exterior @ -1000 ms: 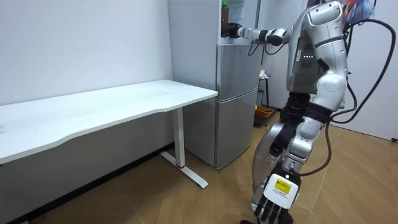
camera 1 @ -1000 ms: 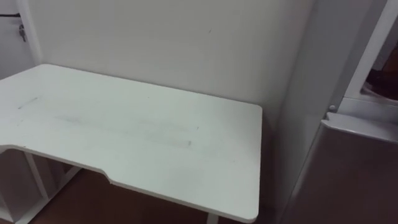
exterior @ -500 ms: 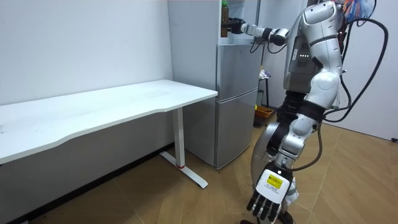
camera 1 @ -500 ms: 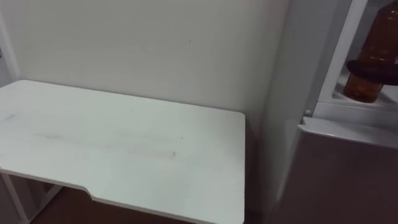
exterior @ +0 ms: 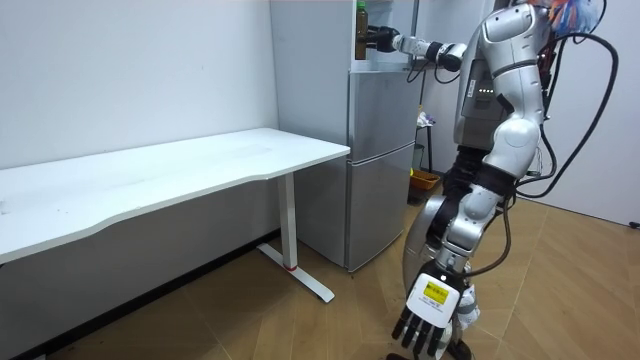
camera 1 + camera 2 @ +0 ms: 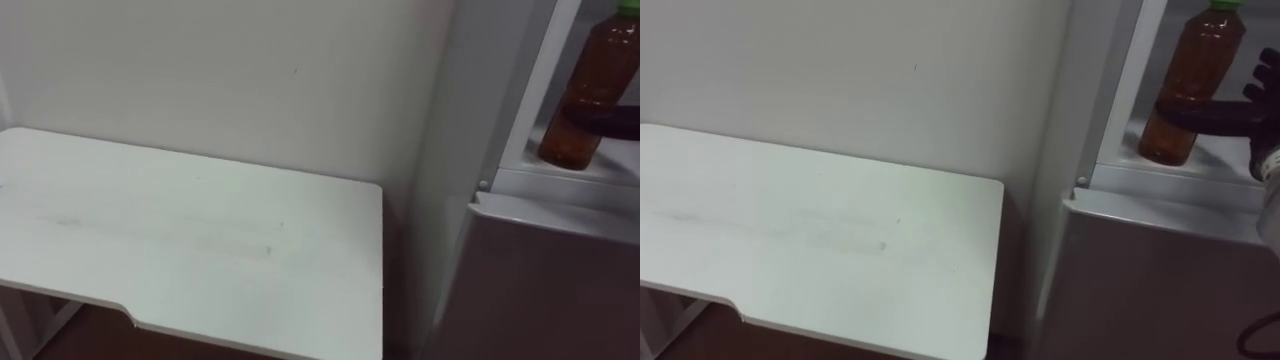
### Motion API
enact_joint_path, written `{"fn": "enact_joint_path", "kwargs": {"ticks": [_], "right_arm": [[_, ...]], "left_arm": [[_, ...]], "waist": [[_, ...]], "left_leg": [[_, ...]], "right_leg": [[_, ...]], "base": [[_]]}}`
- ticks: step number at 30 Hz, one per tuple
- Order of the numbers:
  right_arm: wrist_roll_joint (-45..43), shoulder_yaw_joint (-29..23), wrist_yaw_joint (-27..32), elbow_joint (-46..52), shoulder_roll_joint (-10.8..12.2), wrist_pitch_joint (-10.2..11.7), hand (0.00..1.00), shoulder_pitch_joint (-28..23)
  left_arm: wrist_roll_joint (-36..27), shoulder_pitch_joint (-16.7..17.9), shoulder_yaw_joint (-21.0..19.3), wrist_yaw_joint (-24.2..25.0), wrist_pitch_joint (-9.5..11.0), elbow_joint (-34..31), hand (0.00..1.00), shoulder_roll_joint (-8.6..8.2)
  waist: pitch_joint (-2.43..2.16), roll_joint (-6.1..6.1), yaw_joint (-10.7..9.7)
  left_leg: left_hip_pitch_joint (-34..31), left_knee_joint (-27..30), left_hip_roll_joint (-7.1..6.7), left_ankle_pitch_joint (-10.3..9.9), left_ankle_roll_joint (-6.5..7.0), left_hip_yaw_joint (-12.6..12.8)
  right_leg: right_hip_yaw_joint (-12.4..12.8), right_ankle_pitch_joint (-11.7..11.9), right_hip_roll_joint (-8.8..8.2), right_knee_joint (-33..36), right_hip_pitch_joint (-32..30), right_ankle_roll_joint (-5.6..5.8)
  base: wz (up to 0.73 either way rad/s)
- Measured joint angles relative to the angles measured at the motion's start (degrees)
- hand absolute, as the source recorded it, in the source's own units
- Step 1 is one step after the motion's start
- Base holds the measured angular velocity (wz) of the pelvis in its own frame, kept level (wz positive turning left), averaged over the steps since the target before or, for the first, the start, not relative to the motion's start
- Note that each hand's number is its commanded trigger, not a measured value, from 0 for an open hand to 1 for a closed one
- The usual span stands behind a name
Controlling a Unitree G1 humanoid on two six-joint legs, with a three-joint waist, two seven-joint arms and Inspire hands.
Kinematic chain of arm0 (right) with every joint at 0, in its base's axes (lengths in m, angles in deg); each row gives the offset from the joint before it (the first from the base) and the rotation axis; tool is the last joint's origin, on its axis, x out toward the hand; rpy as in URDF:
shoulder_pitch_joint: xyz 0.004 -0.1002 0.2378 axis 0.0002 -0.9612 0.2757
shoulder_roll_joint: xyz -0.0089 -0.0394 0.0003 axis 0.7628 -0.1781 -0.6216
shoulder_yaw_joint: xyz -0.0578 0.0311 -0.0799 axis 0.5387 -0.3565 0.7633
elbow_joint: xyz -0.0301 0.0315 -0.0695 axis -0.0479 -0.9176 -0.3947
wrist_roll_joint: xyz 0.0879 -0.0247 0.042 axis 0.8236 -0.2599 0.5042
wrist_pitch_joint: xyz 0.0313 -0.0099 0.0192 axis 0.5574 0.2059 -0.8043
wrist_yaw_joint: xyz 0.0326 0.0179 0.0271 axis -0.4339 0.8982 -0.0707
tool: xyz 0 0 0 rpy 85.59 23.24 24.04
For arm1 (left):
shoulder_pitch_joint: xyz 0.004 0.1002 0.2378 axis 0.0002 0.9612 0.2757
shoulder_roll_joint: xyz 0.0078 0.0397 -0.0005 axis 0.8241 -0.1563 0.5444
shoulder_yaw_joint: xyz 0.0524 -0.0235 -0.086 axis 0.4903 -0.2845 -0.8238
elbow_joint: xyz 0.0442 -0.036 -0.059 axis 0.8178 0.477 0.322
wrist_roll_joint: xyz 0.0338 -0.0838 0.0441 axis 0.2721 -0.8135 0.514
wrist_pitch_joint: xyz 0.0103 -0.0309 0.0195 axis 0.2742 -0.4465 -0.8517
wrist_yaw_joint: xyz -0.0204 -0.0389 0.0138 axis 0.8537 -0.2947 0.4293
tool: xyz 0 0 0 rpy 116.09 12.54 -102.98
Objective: Put the bottle in the upper fridge
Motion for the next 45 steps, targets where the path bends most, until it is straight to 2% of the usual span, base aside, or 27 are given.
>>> {"fn": "enact_joint_path", "kwargs": {"ticks": [9,15,20,25,32,35,42,44,45], "right_arm": [[-0.09,0.00,0.00,0.12,0.00,0.00,0.00,-0.02],[-0.25,-1.75,0.07,5.08,0.00,0.01,0.00,-3.10],[0.44,-2.41,0.47,8.24,0.00,0.02,0.00,-3.56],[2.36,-6.53,2.05,21.12,0.01,0.48,0.00,-9.29],[2.04,-9.74,5.24,23.71,0.38,0.84,0.00,-12.60],[1.92,-13.19,6.86,28.72,0.88,0.87,0.00,-16.81],[1.99,-14.95,11.79,36.66,1.11,1.36,0.00,-22.95],[1.99,-15.16,12.75,38.10,1.56,1.36,0.00,-23.71],[1.98,-15.49,13.43,39.32,2.62,1.41,0.00,-23.99]], "left_arm": [[0.01,-0.03,-0.04,0.00,-0.09,0.04,0.00,-0.02],[-0.57,-0.32,-0.46,0.00,-0.04,0.08,0.00,-0.43],[-0.63,-0.68,-0.43,0.00,0.19,0.04,0.00,-0.64],[-0.62,0.69,-0.43,-0.01,0.61,0.09,0.00,-1.67],[-0.60,0.56,-0.48,-0.12,1.10,0.01,0.00,-2.92],[-0.62,0.29,-0.69,-0.12,1.11,0.01,0.00,-3.03],[-0.32,0.02,-0.70,-0.12,1.32,0.11,0.00,-3.39],[-0.36,-0.05,-0.71,-0.25,1.30,0.27,0.00,-3.67],[-0.36,-0.19,-0.71,-0.60,1.30,0.40,0.00,-4.07]], "waist": [[0.13,0.29,-0.04],[0.12,0.54,-0.19],[0.29,0.77,-0.37],[0.39,1.60,-0.28],[0.29,1.86,-0.17],[0.18,2.10,-0.16],[0.30,2.33,-0.16],[0.36,2.28,-0.19],[0.37,2.27,-0.26]], "left_leg": [[0.64,-0.03,0.35,-0.08,-0.08,0.73],[1.04,-0.23,0.44,-0.09,-0.12,0.98],[1.15,-0.13,0.47,-0.22,-0.13,1.20],[1.48,-0.06,0.48,-0.61,-0.06,1.72],[1.55,-0.11,0.60,-0.72,-0.12,1.86],[1.70,-0.54,0.59,-0.73,-0.16,2.05],[3.90,-2.56,0.59,-0.72,-0.21,3.75],[4.05,-2.69,0.59,-0.73,-0.22,4.00],[4.07,-2.68,0.61,-0.79,-0.26,4.16]], "right_leg": [[0.81,0.05,0.14,0.05,0.12,-0.08],[1.30,0.04,0.04,0.03,0.21,-0.09],[1.53,0.04,0.07,0.04,0.22,-0.09],[1.66,0.05,0.21,-0.02,0.72,-0.05],[1.65,0.10,0.04,-0.89,0.93,0.03],[1.66,0.10,0.05,-0.95,0.96,0.04],[2.83,0.10,0.10,-1.76,2.02,0.15],[3.18,0.10,0.44,-1.76,2.04,0.15],[3.31,0.10,0.45,-1.77,1.97,0.15]], "base": [[-0.05],[-0.04],[-0.01],[-0.02],[0.00],[-0.02],[-0.11],[-0.11],[-0.06]]}}
